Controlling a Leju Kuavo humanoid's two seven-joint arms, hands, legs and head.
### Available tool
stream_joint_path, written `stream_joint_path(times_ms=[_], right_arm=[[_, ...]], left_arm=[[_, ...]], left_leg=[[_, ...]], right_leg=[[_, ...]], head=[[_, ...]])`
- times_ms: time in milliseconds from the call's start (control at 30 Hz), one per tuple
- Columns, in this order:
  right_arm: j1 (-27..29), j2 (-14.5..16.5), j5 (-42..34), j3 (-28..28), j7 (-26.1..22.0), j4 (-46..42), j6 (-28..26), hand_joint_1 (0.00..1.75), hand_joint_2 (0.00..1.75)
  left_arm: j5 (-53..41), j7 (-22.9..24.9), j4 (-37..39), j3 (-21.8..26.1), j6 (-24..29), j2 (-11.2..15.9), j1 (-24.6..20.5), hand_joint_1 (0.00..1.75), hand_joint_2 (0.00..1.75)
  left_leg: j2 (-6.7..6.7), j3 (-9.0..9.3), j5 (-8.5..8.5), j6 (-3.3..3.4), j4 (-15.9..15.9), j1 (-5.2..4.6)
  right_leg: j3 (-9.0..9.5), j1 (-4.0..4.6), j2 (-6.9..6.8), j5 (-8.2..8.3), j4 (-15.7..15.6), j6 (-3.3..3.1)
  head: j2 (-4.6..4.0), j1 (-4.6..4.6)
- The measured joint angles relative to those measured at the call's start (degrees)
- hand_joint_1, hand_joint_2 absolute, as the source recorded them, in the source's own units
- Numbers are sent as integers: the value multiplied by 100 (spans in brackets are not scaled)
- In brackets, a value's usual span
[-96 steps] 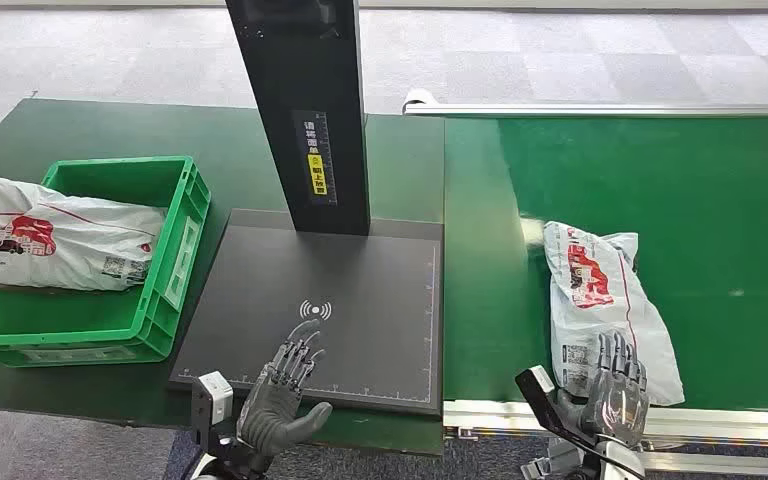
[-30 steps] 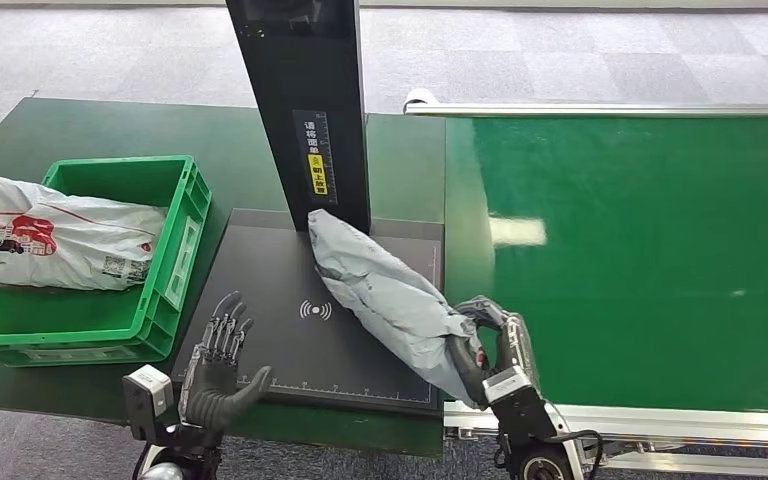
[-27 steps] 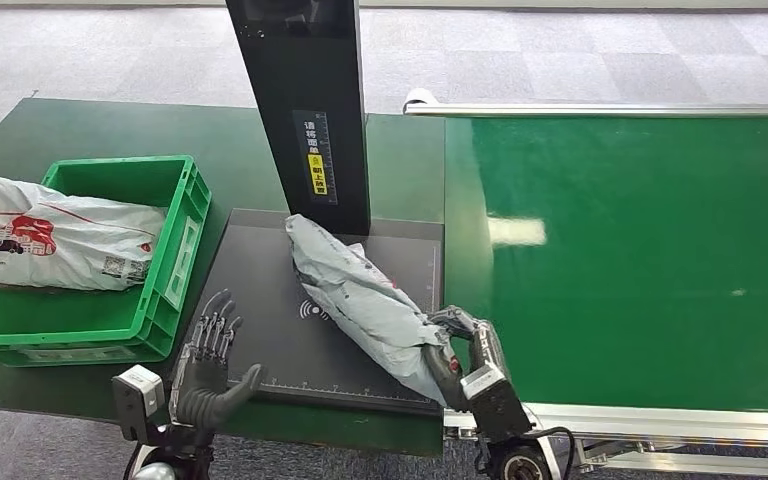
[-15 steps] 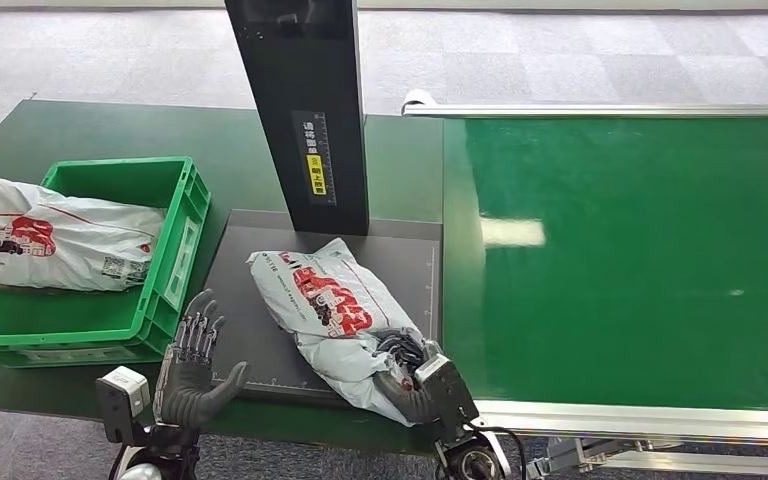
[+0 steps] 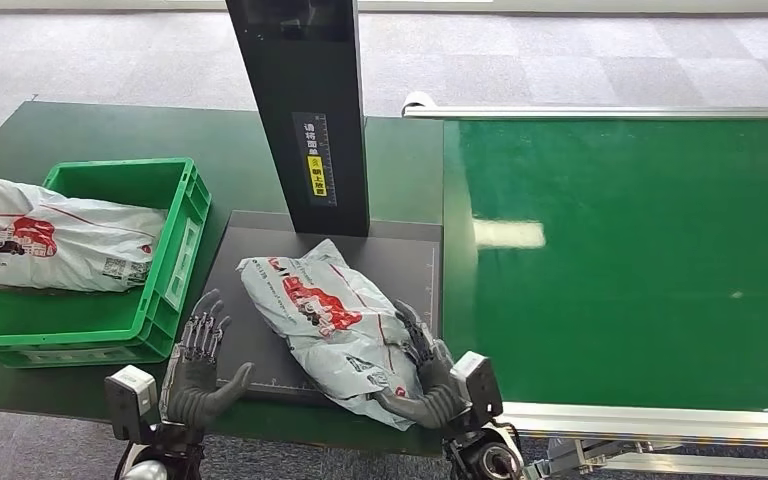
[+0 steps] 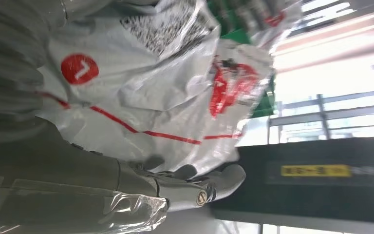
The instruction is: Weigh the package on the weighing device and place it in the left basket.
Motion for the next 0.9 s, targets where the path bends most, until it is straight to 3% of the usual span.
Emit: stream_joint_path(times_ms=[200,367,633,900], right_arm=[[560,-250,-936,-506,-295,-1381,623,0,175],[863,-387,-1297,-1307,-324,-2070,641,0,175],[1102,-335,-1164,-2595,-211,-1904,698,0,175],[1120,-136,-1073,-3029,-145,-1563,776,0,175]], left_arm=[[-84,-71,55,16,-25,3,1,0,175],[-268,-68,-6,117,-24,9,43,0,175],[-821,-49,-461,164,-215,9,324,0,175],[-1223,-12,-633,105,-292,2,419,0,175]], left_leg=[[-1,-15,-8,3,1,-1],[0,-17,-10,4,1,-1],[-1,-20,-12,4,0,-1],[-1,-21,-12,4,0,0]], right_leg=[[-13,-2,-1,-4,-2,5],[-15,-2,-1,-5,-2,5],[-18,-1,-1,-8,-2,2],[-19,-1,-1,-8,-2,1]], head=[[0,0],[0,-1],[0,0],[0,0]])
